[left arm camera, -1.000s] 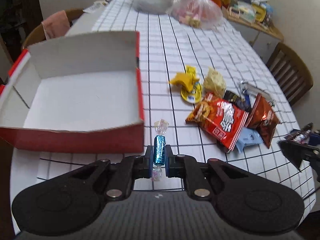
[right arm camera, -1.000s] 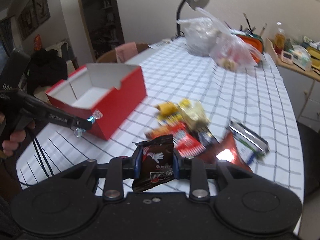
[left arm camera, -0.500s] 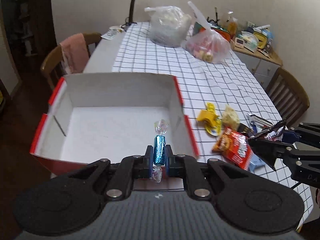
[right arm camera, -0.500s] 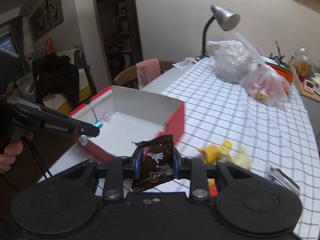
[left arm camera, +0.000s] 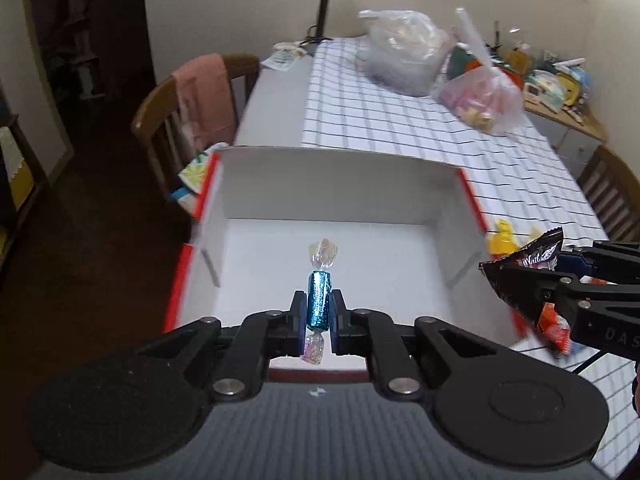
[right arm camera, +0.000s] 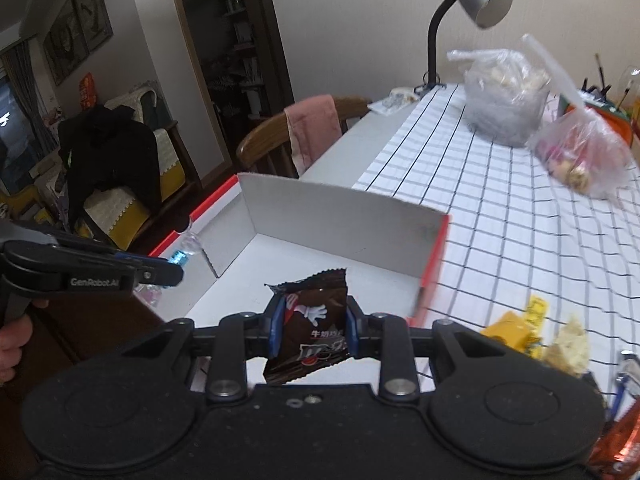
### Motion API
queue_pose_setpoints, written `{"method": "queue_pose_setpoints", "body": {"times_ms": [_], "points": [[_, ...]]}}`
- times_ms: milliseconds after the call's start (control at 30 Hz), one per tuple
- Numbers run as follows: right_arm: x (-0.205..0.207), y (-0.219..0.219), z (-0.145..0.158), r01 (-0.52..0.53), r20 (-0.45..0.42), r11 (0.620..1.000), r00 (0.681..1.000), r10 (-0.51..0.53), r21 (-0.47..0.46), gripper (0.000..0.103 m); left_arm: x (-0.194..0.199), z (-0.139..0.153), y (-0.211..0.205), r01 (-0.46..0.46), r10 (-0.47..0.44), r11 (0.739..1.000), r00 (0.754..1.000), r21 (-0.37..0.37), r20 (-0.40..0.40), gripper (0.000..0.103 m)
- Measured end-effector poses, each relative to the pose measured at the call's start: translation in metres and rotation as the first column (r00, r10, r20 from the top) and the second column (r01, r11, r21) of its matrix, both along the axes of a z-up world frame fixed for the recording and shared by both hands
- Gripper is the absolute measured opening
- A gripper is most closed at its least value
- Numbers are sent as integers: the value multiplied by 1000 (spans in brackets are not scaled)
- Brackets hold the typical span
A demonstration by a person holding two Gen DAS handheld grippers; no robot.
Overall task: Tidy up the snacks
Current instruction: 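Carry both snacks over the red box and open the left tool to drop the candy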
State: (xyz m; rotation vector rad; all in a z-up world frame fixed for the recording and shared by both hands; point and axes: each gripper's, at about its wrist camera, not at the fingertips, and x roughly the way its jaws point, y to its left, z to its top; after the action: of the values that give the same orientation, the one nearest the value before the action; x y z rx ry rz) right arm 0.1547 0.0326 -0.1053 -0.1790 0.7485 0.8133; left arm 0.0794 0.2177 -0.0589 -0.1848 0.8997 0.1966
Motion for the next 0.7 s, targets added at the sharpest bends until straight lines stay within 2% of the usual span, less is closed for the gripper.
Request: {"method": "queue_pose_setpoints", "body": {"times_ms": [333, 533, 700], "points": [[26, 59, -38, 7, -94, 994, 995, -18, -110, 28, 28, -25, 44, 23, -18, 999, 995, 49, -103, 11], [37, 77, -66, 12, -167, 982, 985, -44, -191, 28, 42, -44, 46, 77, -64, 994, 982, 72, -175, 11], [41, 83, -80, 13, -216, 972, 974, -65, -236, 28, 49, -61, 40, 128, -102, 988, 962, 87, -252, 11]]}}
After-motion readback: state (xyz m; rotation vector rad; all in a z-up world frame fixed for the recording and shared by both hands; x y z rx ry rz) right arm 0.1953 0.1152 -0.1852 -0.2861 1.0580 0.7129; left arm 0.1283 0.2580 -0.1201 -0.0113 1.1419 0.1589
